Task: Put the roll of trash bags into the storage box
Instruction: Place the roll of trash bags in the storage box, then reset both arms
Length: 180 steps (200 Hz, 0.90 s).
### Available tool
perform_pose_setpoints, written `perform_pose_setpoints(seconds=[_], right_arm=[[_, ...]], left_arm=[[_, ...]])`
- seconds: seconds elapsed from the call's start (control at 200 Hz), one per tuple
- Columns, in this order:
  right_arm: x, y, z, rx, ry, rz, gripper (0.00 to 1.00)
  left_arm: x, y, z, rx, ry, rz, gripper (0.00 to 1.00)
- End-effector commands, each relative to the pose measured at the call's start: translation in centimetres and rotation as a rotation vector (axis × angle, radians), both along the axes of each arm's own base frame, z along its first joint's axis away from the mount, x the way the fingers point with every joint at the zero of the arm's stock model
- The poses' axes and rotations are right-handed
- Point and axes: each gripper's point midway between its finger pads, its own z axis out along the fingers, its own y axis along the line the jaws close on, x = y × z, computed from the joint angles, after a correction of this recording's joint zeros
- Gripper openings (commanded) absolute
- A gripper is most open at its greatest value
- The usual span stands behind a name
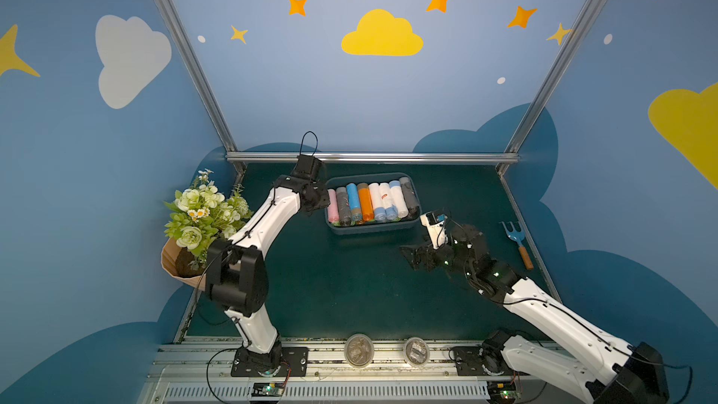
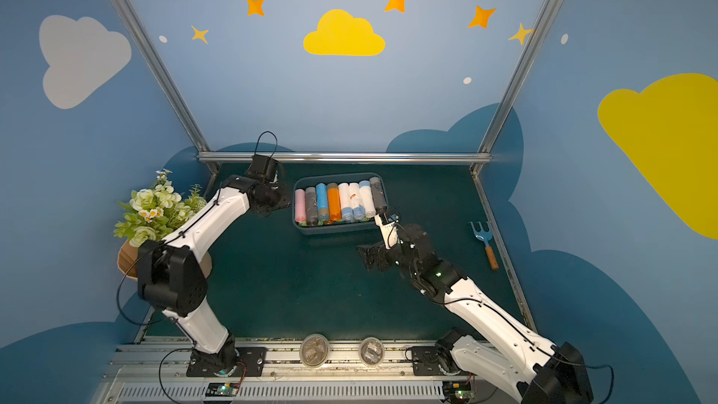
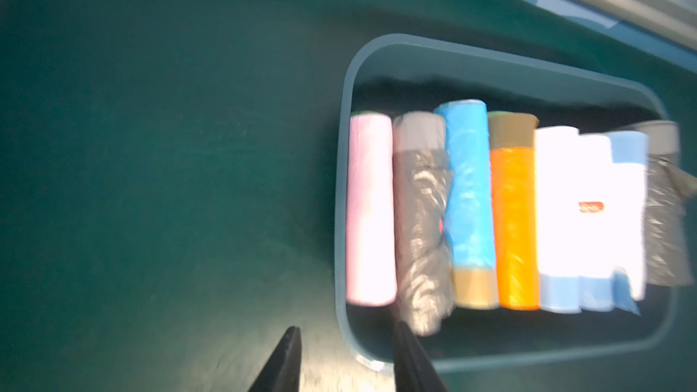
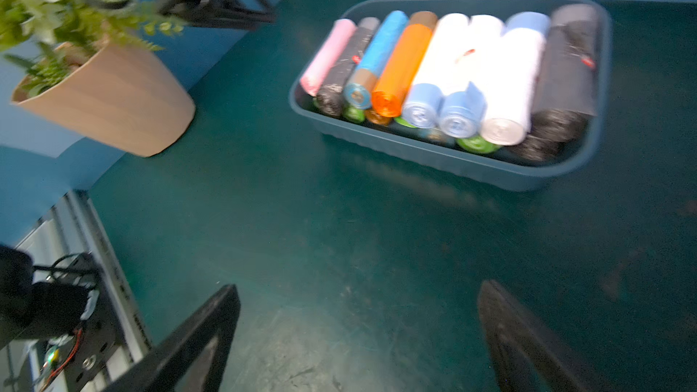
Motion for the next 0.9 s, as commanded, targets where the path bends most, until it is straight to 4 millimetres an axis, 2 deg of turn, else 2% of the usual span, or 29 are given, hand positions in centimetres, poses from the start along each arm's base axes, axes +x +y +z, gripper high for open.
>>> perform_pose_setpoints(seconds=[0.0,0.08,0.095,0.135,0.215,0.23,0.245,0.365,0.496,0.601,0.656,0.766,0.836,0.896], right_arm=[[0.2,-2.9,-1.2,-0.007,0.113,-0.101,0.97],[0.6,-4.9,-1.5,0.026,0.135,-0.168,0.97],[0.3,-5.4,-2.5,0.022,0.153,-0.18,0.97],[0.4,-6.5,-3.0,0.035,0.164,-0.221,0.97],[0.7,-8.9,-4.0,0.049,0.176,-0.305,0.97],[0.7,-9.4,-4.2,0.05,0.18,-0.319,0.97],[0.8,-9.9,-4.4,0.047,0.187,-0.337,0.97],[1.8,-14.2,-6.0,0.051,0.235,-0.484,0.97],[3.7,-19.2,-7.2,0.083,0.227,-0.652,0.97],[4.8,-21.9,-8.6,-0.031,0.172,-0.721,0.97],[5.3,-22.4,-9.2,-0.101,0.132,-0.706,0.97],[6.1,-23.0,-10.1,-0.133,0.001,-0.741,0.97],[6.8,-22.4,-9.2,-0.151,-0.121,-0.716,0.97],[7.1,-21.6,-8.6,-0.212,-0.186,-0.676,0.97]], left_arm=[[-2.0,0.8,-0.4,-0.011,-0.024,0.047,0.5],[-4.2,2.0,-1.3,0.016,-0.035,0.082,0.59],[-4.5,2.3,-1.6,0.024,-0.033,0.089,0.61],[-5.5,3.0,-1.7,0.04,-0.044,0.1,0.66],[-7.5,4.4,-2.0,0.085,-0.055,0.123,0.83],[-7.9,4.7,-2.0,0.095,-0.06,0.127,0.96],[-8.2,4.9,-1.9,0.104,-0.067,0.13,1.0],[-10.8,7.7,-2.4,0.2,-0.117,0.19,1.0],[-12.1,10.4,-3.3,0.305,-0.197,0.276,1.0],[-13.0,13.0,-4.0,0.4,-0.238,0.395,1.0],[-13.2,13.8,-4.5,0.457,-0.258,0.411,1.0],[-12.0,13.8,-6.2,0.489,-0.349,0.379,1.0],[-11.0,14.2,-7.1,0.489,-0.414,0.392,1.0],[-10.3,14.5,-7.1,0.494,-0.401,0.396,1.0]])
